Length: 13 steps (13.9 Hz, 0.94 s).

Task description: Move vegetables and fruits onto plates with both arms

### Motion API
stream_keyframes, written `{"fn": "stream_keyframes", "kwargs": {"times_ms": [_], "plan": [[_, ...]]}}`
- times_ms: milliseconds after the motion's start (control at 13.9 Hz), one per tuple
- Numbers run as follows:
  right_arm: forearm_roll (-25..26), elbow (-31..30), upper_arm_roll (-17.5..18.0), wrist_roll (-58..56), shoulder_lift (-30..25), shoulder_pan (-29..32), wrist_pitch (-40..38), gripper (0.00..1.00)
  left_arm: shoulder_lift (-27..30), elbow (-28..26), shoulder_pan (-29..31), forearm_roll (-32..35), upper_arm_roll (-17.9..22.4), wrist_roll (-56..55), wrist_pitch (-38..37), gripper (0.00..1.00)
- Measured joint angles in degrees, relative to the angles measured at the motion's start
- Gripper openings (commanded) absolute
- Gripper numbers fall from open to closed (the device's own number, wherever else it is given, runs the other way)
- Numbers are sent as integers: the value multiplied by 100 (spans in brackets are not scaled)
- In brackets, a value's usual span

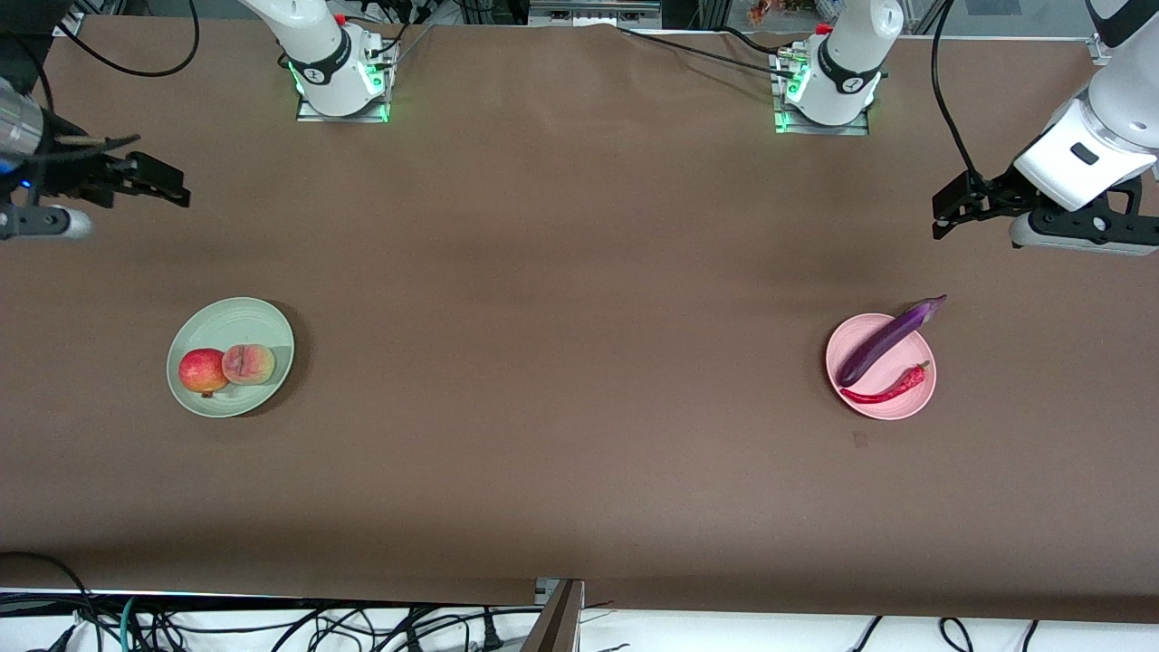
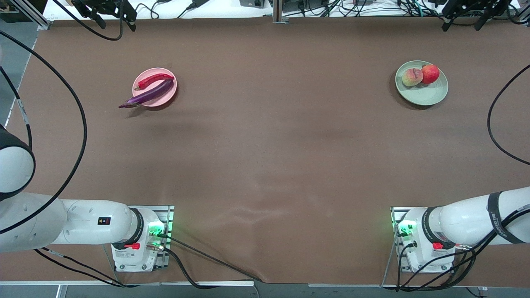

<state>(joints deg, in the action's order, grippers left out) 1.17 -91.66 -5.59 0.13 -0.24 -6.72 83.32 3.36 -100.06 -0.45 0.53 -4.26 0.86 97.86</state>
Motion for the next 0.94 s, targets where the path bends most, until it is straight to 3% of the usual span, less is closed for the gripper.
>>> {"fn": "stream_keyframes", "kwargs": {"times_ms": [288, 938], "plan": [[56, -43, 17, 1, -351, 186, -63, 100, 0, 24, -4, 25, -74, 0, 0, 100], [55, -39, 264, 162, -221, 318, -36, 100, -1, 26, 21, 29, -79, 0, 0, 100]]}}
